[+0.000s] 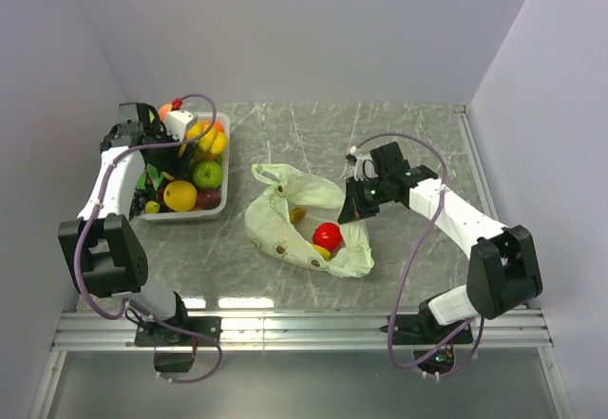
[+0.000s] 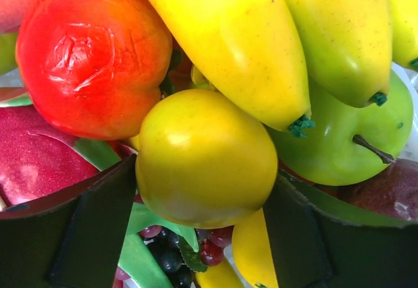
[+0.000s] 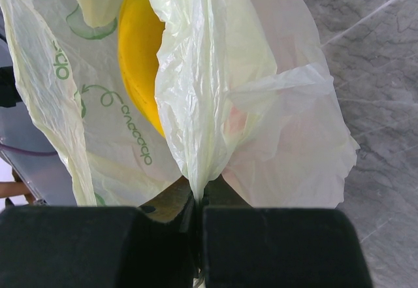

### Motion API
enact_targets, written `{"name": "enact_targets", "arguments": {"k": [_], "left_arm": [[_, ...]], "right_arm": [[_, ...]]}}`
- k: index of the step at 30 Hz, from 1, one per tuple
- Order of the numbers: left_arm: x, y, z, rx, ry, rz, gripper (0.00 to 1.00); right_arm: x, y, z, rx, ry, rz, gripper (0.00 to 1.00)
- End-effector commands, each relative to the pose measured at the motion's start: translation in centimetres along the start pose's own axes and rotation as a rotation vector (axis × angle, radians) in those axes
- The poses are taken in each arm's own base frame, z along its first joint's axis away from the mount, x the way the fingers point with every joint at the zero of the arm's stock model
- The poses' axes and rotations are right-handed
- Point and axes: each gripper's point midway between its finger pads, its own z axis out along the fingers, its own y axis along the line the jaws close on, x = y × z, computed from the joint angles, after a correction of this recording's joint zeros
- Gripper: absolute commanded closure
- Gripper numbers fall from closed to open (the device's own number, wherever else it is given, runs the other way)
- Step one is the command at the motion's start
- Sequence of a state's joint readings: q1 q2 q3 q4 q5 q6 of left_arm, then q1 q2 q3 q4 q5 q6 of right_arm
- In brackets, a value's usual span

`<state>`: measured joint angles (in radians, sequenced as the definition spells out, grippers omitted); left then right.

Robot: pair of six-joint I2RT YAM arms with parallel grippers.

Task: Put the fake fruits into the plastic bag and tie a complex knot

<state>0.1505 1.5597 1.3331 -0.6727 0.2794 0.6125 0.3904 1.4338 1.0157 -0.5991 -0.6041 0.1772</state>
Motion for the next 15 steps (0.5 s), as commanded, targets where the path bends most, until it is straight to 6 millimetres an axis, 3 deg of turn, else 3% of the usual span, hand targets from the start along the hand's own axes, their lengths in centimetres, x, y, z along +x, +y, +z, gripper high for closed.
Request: {"name": "enact_targets", "arguments": {"k": [1, 7, 10, 13, 14, 15], "left_arm": [[-1.4, 0.3, -1.3, -0.030, -0.055, 0.011, 0.24], [-1.1, 2.1, -4.1, -0.098, -0.078, -0.025, 0.39], [-2.1, 2.9, -6.1, -0.136, -0.120, -0.028, 0.45], [-4.5, 2.6, -9.3, -0.145, -0.198, -0.018, 0.50], [-5.3, 1.5, -9.9, -0.089, -0.230, -0.017, 0.50], [-7.0, 1.3, -11.5, -0.081, -0.281, 0.001, 0.51]], "right_arm": [[-1.7, 1.1, -0.5, -0.022, -0.035, -0.039, 1.00], [-1.8, 1.1, -0.6, -0.021, -0.042, -0.041, 1.00], [-1.8, 1.1, -0.6, -0.021, -0.041, -0.040, 1.00], [-1.9, 1.3, -0.7, -0.026, -0.046, -0.042, 1.00], [-2.0, 1.3, -0.7, -0.028, -0.048, -0.043, 1.00], [-2.2, 1.5, -0.8, -0.033, -0.056, -0.048, 1.00]]}}
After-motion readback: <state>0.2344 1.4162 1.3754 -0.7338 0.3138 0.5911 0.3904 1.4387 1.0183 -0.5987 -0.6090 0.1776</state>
